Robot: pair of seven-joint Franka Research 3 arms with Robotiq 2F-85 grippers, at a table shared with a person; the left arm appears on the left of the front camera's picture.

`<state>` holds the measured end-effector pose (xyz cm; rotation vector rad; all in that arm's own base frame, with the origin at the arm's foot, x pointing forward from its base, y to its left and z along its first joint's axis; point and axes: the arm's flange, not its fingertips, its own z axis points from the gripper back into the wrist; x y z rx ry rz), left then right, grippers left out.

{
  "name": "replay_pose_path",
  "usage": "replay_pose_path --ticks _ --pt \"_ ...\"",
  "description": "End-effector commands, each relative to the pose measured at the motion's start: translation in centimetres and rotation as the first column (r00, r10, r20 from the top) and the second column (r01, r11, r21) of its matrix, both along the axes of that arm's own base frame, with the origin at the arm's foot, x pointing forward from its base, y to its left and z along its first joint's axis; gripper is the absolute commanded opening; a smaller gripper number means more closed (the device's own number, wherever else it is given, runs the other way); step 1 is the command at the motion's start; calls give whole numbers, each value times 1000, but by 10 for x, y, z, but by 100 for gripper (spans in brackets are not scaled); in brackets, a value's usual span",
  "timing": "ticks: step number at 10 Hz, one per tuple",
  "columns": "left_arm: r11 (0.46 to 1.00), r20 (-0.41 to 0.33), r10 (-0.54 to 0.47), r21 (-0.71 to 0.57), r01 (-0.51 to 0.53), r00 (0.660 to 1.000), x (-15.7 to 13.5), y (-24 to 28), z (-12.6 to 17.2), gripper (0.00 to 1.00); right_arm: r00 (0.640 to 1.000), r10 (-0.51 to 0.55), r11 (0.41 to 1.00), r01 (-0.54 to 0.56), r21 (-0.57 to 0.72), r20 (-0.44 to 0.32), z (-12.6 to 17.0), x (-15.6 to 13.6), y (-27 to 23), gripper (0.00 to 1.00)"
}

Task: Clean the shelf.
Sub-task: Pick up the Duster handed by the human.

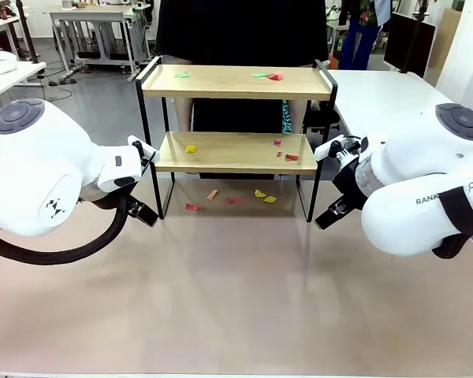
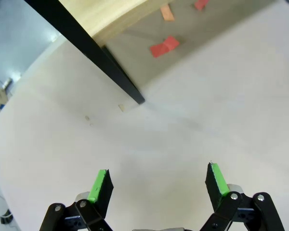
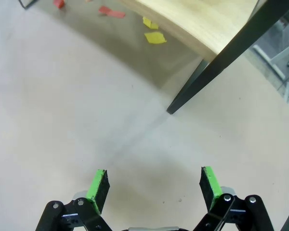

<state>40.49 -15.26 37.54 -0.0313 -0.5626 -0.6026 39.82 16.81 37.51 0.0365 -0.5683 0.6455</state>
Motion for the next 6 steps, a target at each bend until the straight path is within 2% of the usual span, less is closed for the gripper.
replay_pose_path --ticks 1,2,4,6 --pt "996 -39 -64 -67 61 997 15 17 37 100 1000 -2 997 2 72 -1 41 20 -15 100" --pt "994 -42 -83 -81 80 996 27 32 61 100 1000 1 995 -3 98 17 65 28 -27 100" --pt "982 -74 -128 -151 116 989 47 63 88 100 997 50 988 -57 141 53 96 38 -57 100" --pt "938 -82 -276 -239 250 958 53 104 105 100 985 142 966 -159 204 95 117 45 -107 100"
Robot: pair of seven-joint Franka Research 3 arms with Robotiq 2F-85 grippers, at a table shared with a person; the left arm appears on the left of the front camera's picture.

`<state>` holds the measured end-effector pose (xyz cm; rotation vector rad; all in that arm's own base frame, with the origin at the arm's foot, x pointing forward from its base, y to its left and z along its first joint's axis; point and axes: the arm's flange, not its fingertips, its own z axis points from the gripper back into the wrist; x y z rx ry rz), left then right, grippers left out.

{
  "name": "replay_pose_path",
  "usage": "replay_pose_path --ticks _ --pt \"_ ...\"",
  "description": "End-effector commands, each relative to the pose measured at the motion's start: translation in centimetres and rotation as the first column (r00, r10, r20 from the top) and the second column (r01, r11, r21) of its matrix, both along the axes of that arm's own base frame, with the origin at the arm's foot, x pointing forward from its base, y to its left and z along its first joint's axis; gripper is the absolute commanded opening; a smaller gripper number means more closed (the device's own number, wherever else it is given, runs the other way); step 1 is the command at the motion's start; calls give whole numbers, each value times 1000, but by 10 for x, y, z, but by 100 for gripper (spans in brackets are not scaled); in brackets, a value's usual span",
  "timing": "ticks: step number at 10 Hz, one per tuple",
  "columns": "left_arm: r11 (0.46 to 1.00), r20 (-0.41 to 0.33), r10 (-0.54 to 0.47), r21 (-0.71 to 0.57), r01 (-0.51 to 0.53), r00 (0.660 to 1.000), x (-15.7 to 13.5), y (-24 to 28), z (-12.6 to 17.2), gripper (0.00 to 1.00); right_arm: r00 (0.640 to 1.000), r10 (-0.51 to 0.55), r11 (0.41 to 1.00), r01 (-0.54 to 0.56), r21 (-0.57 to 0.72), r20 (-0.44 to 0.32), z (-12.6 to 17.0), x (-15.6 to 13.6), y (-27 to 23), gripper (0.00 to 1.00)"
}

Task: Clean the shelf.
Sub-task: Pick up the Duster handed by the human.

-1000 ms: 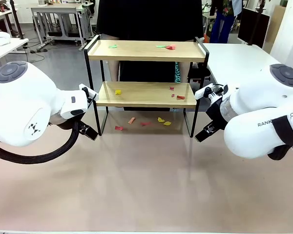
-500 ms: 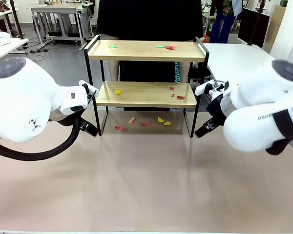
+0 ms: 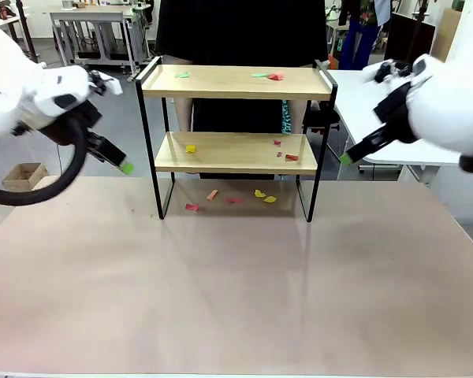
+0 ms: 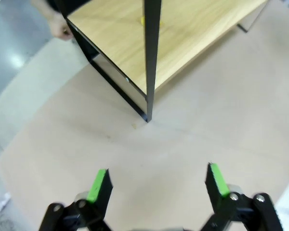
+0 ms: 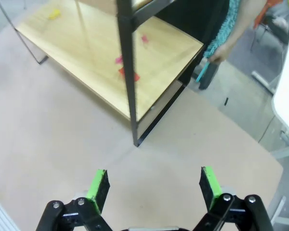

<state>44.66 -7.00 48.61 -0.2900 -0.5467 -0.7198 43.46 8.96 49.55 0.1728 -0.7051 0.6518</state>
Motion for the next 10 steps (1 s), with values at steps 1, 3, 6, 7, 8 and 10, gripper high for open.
replay_pose_path --ticks 1,3,6,7,8,10 --pt "984 -22 -159 -78 157 987 16 45 -4 100 986 163 982 -166 93 32 -2 15 -55 100" --pt "939 14 -293 -187 290 956 28 92 -13 100 950 304 944 -310 113 67 -9 26 -100 100" --pt "851 188 -378 -317 420 907 34 142 -37 100 883 433 877 -460 142 183 -45 37 -148 100" --pt "854 206 -348 -333 400 915 33 141 -43 100 875 434 871 -468 145 215 -55 40 -157 100" --pt "849 258 -344 -326 416 903 30 132 -45 100 871 418 874 -463 149 258 -62 41 -160 100" --pt "859 218 -339 -326 395 915 25 147 -47 100 892 410 890 -437 131 189 -39 15 -150 100"
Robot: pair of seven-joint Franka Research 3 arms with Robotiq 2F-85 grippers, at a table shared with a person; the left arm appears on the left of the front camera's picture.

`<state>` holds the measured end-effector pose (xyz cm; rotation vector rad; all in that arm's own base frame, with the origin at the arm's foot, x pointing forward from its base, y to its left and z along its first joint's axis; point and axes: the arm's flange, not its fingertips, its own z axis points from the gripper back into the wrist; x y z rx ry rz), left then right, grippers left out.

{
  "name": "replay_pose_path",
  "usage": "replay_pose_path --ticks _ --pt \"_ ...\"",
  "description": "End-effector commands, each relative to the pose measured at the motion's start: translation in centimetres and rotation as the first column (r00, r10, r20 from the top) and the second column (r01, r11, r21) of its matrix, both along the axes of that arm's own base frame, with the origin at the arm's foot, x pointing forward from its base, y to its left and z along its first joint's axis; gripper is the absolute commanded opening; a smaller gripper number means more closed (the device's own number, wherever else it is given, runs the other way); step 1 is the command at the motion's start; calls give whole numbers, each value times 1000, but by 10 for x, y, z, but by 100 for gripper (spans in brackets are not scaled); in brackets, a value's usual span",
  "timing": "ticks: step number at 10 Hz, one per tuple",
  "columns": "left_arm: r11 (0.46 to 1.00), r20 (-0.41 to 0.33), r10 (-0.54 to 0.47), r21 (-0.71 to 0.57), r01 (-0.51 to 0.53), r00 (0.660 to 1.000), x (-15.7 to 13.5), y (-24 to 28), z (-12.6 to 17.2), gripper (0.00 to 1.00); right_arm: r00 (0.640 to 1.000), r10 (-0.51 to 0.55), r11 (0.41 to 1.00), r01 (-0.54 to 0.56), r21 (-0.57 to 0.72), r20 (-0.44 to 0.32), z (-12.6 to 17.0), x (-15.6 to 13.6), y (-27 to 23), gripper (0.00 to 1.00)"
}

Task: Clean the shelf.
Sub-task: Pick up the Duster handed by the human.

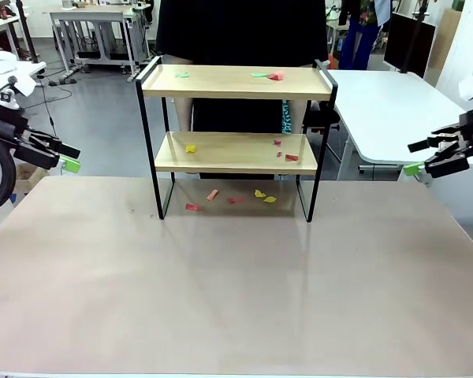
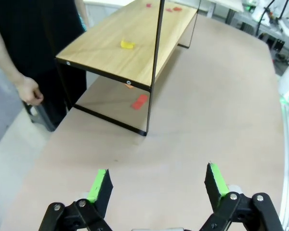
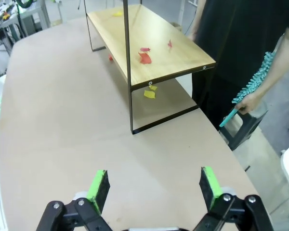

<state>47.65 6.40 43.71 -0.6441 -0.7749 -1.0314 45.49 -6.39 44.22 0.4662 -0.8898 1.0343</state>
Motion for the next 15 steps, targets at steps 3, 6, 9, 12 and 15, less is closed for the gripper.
replay_pose_path --ticks 3,6,9,12,15 --pt "998 -18 -15 -55 14 1000 -5 13 2 100 1000 -7 1000 7 -15 4 14 -5 3 100" --pt "994 -40 -18 -113 13 999 24 14 -9 100 995 102 990 -101 98 1 0 19 -13 100" --pt "969 28 -18 -244 24 999 65 25 -21 100 988 127 961 -143 235 82 -25 58 -49 100" --pt "911 103 -99 -390 132 990 94 38 -40 100 974 180 918 -217 331 140 -49 91 -71 100" --pt "890 214 -127 -406 206 969 105 54 -64 100 982 167 895 -190 405 91 -59 110 -85 100"
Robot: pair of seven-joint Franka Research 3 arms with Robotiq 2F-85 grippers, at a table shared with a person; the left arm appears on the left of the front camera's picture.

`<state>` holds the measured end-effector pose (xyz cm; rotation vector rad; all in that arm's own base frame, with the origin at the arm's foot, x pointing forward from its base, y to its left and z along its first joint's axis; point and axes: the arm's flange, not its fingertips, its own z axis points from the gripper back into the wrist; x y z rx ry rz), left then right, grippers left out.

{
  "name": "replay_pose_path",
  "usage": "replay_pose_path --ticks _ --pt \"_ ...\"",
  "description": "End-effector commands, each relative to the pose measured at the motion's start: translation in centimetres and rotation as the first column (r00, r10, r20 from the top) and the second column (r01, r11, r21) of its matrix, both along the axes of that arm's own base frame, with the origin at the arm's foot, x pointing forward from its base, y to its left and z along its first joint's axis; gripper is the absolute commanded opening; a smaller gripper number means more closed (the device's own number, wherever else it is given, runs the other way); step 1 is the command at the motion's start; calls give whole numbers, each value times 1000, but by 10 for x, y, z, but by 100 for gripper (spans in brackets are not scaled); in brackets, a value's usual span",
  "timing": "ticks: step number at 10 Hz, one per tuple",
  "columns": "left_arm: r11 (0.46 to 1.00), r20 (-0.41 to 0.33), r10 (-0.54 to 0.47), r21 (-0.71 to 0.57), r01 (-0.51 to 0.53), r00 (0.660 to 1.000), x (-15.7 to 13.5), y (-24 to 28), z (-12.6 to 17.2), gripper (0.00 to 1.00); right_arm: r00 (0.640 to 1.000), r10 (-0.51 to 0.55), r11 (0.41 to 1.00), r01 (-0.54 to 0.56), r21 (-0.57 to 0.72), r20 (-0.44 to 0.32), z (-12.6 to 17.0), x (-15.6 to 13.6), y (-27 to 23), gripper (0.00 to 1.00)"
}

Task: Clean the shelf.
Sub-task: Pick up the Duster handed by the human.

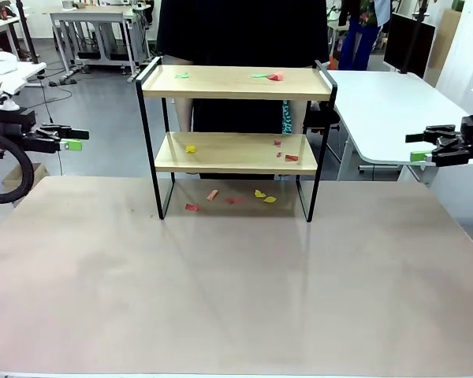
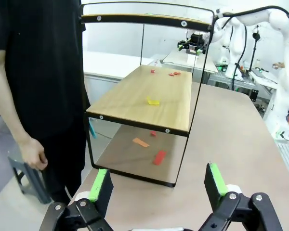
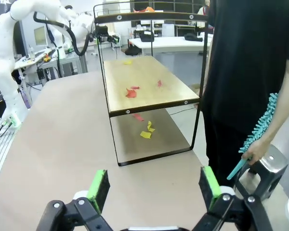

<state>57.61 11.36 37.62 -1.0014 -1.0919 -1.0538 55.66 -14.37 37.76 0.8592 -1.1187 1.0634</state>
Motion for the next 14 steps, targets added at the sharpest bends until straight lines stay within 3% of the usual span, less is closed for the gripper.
replay_pose_path --ticks 1,4,7,14 --pt "998 83 -38 -46 41 996 9 11 -10 100 999 -24 999 26 39 -40 3 13 -10 100" --pt "999 218 0 -37 9 976 12 17 -17 100 997 -25 998 30 58 -77 -4 20 -19 100" --pt "998 236 5 -58 10 972 12 16 -18 100 996 -35 997 41 72 -88 -4 20 -22 100" --pt "991 195 34 -131 -8 980 8 26 -4 100 994 -53 989 65 130 -92 12 11 -26 100"
